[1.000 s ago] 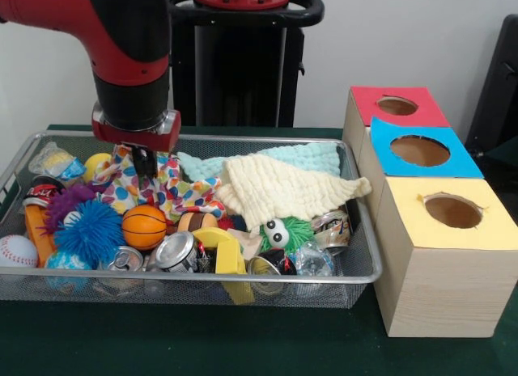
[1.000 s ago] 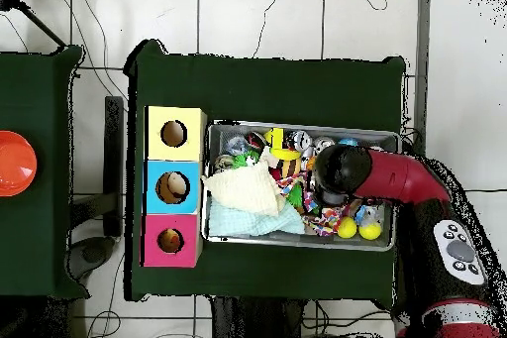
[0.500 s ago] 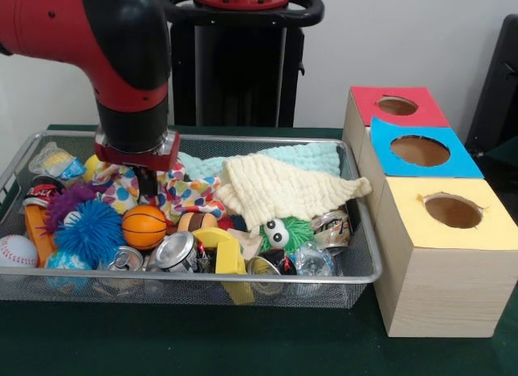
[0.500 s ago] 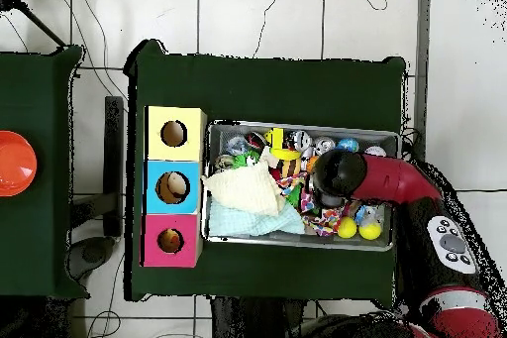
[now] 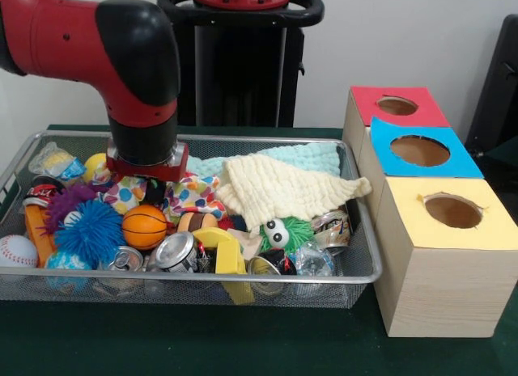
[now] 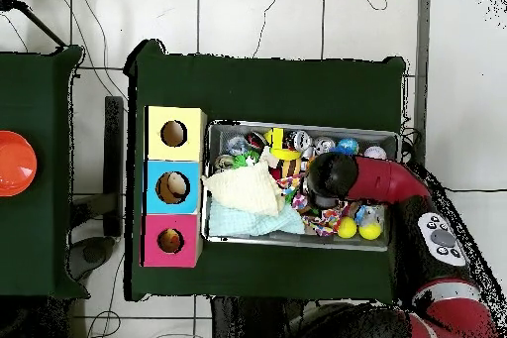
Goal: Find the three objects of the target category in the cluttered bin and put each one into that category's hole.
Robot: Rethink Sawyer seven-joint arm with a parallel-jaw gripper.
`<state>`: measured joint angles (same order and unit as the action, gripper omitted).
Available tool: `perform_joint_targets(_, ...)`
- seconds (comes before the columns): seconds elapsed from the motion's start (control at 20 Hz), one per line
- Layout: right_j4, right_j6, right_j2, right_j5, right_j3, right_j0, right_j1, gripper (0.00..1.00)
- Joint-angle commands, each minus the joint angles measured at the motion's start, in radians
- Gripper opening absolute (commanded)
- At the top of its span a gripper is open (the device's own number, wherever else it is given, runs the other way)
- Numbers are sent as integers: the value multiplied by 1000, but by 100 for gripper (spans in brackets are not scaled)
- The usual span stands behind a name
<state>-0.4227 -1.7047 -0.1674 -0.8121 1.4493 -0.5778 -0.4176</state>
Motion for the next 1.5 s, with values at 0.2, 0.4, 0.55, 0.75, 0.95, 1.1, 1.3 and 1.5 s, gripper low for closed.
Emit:
perform_joint_targets(0.2,-31,50,-98,115,-30,13,76,0)
perform_joint_targets(0.4,-23,11,-89,138,-11,29,85,0)
perform_joint_targets(0.55,-19,-23,-76,153,-8,49,92,0)
perform_joint_targets(0.75,0,-57,-67,148,-3,70,93,0)
perform_joint_targets(0.95,15,-88,-57,147,2,91,94,0)
perform_joint_targets(1.1,20,-110,-45,157,10,106,96,0)
perform_joint_targets(1.3,26,-134,-32,173,18,122,99,0)
perform_joint_targets(1.5,37,-140,-25,173,29,131,92,0)
